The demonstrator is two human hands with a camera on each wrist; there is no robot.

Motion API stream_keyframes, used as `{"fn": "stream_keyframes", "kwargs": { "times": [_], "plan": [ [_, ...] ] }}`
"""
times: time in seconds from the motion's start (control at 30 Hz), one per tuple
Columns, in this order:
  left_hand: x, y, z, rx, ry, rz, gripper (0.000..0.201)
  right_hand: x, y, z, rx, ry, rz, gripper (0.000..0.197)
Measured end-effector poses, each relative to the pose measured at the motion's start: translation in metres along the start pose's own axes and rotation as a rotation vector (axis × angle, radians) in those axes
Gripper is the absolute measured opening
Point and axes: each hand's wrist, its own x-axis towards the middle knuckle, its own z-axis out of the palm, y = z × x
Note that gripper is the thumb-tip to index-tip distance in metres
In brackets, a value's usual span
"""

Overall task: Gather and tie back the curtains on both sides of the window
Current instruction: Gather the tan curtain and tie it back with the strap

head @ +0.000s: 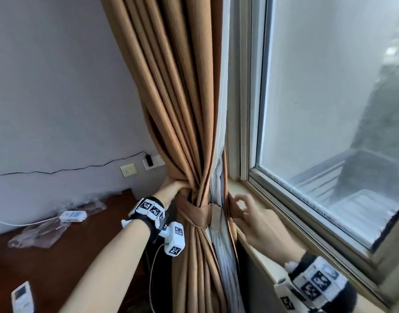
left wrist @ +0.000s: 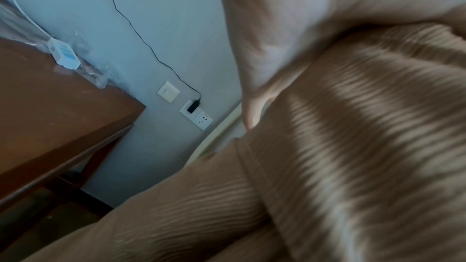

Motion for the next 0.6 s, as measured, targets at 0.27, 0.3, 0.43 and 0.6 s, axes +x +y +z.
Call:
{"fn": "stream_keyframes", "kwargs": {
  "times": [0.27,0.3,0.43,0.6],
  "plan": [
    [-0.007,-0.006,0.008,-0.016,-0.050,-0.028,0.079,0.013,-0.013,0.038,0.313,-0.125,0.097,0.024],
    [-0.009,-0.007,0.007,-0.012,-0.052,-0.037,0.070,0.013,-0.010,0.038,0.317,-0.136,0.102,0.030],
    [-0.023,-0.015,0.014,0.174,0.136,0.031,0.047,0.014,-0.004,0.030,0.277,-0.234,0.079,0.044],
    [-0.056,-0.029,0.030,0.453,0.493,0.242,0.039,0.017,0.000,0.036,0.247,-0.193,0.100,0.018]
  ]
}}
